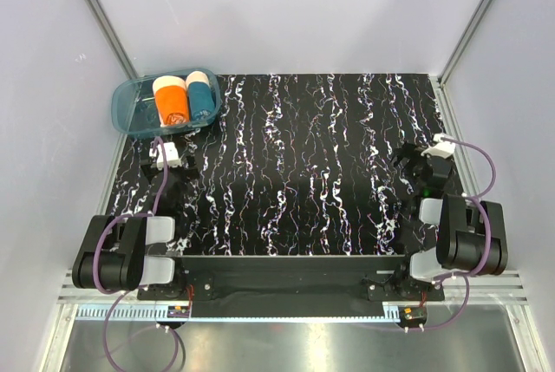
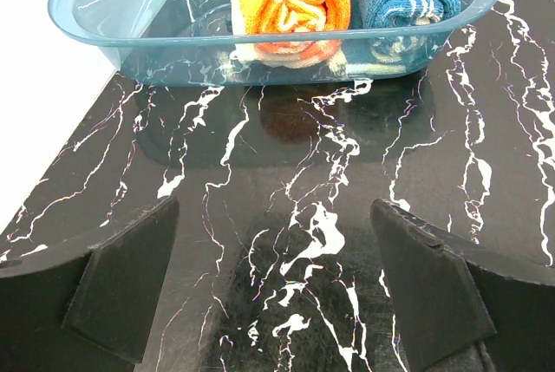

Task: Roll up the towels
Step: Place the rolled towel into the container

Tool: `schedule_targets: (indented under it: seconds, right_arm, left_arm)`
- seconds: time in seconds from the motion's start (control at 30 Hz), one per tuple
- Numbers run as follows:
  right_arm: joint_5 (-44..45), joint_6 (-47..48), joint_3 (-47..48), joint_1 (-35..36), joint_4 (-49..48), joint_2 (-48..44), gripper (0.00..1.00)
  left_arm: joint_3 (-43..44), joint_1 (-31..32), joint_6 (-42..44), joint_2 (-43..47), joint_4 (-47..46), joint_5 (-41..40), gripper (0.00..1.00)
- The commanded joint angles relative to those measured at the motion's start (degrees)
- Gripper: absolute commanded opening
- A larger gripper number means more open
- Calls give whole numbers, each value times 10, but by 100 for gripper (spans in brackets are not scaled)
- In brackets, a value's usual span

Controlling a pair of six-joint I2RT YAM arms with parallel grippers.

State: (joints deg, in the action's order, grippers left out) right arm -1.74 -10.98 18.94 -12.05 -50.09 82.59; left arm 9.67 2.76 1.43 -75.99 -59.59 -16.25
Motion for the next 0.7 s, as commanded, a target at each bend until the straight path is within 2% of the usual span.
schedule_targets:
  seconds: [0.0, 0.03, 0.1, 0.17, 0.23, 0.67]
  right_arm:
    - [-99, 56, 19, 3, -74, 32, 100]
    - [-126, 52, 12, 13, -159, 82, 100]
    - [-99, 61, 28, 16, -75, 53, 100]
    - [-104, 50, 22, 16, -120, 72, 100]
    - [-102, 62, 31, 17, -79, 58, 100]
    - [-105, 61, 28, 18, -91, 62, 100]
  left_arm:
    - [16, -4, -12, -1, -34, 17, 99]
    - [16, -4, -12, -1, -34, 17, 99]
    - [16, -4, -12, -2, -34, 17, 99]
    - [16, -5, -12, -2, -34, 17, 99]
    - [17, -5, -12, -1, -32, 18, 99]
    - [23, -23, -13, -1, -18, 55, 99]
